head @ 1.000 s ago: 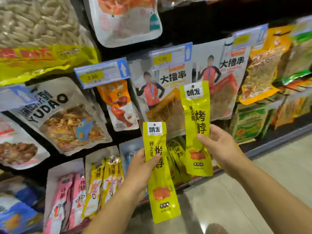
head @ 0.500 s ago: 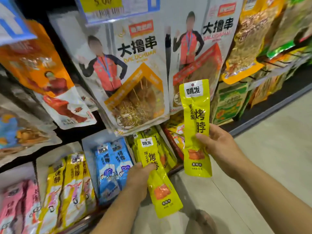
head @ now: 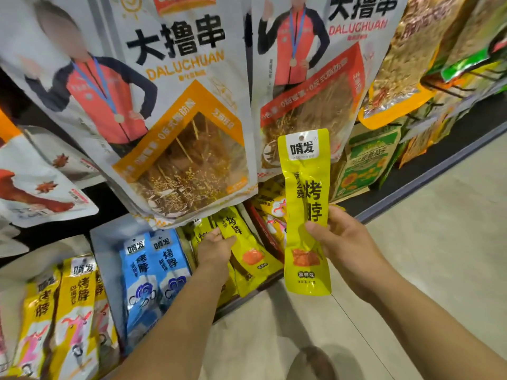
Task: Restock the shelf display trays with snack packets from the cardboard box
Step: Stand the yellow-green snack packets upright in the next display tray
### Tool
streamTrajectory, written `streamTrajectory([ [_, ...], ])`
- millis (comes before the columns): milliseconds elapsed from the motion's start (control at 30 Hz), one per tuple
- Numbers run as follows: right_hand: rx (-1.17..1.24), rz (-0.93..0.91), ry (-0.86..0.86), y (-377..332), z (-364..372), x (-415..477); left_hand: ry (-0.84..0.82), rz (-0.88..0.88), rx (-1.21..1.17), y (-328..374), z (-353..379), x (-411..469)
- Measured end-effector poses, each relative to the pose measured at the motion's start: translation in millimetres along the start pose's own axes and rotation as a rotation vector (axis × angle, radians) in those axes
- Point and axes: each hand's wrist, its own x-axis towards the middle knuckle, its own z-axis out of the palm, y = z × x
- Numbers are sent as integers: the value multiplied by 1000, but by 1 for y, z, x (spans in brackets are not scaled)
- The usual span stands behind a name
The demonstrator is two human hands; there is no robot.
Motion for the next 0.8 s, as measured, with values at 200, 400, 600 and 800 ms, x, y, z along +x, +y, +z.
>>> streamTrajectory([
  [200,-7,21,8,6,-3,2,83,114,188,-10,9,16],
  [400,-12,51,7,13,-3,-3,131,277,451,-10,10,14],
  [600,-7,119,27,23,3,-8,157,358,520,-7,-8,0],
  [800,-5,236,70,53,29,-10,302,453,598,-7,-53,-5],
])
